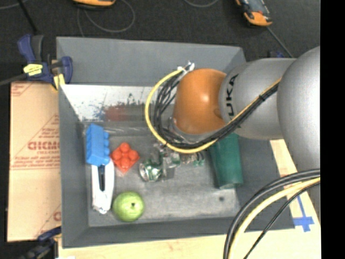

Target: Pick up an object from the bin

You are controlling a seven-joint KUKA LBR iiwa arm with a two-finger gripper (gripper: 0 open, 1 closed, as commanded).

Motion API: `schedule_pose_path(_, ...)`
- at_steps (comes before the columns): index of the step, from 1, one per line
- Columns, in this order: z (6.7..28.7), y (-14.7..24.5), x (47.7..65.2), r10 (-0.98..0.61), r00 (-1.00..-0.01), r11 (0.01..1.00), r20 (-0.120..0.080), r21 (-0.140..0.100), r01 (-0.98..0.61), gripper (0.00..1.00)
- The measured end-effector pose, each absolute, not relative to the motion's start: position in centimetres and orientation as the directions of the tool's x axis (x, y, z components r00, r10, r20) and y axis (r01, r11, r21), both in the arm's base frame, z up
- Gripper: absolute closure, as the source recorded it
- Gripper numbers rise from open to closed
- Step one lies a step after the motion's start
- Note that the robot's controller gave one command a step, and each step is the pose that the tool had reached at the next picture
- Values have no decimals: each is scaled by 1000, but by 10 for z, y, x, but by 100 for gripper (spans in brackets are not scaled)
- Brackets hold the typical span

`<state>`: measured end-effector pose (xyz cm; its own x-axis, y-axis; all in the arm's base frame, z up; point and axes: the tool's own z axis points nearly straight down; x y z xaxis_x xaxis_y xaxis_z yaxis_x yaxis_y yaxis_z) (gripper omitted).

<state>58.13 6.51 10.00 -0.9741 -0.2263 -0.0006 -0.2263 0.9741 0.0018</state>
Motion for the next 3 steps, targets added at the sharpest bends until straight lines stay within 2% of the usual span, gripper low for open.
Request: schedule_pose_path(3,165,64,583,-224,-975,975,-4,-2,-224,100)
